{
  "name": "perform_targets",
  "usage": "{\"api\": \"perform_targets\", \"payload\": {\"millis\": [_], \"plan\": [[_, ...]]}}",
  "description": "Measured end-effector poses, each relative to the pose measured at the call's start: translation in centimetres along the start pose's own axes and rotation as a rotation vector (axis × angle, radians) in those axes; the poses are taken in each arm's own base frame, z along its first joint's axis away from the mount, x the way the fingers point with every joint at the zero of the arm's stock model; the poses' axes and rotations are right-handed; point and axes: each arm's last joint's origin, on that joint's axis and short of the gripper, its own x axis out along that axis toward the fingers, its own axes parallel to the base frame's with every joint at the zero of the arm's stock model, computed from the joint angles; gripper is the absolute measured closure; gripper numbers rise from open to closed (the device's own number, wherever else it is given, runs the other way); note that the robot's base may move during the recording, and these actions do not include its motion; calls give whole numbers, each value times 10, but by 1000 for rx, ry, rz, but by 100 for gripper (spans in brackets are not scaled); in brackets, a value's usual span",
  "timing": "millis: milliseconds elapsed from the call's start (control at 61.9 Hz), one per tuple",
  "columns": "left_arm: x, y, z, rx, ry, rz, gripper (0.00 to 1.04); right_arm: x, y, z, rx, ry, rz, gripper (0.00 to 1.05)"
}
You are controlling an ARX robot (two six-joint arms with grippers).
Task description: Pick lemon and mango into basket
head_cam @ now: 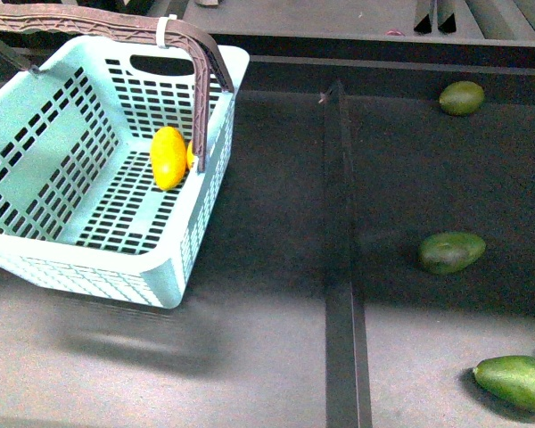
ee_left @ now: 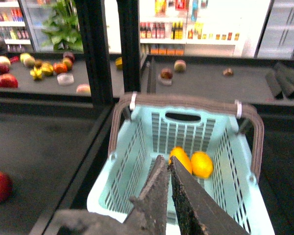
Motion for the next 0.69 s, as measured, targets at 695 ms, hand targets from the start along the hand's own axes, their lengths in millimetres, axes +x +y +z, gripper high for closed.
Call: {"api": "perform_targets", "payload": {"millis": [695], "plan": [[0, 0, 0, 0, -5, 0, 99, 0, 0, 0, 0, 0, 1, 9]]}}
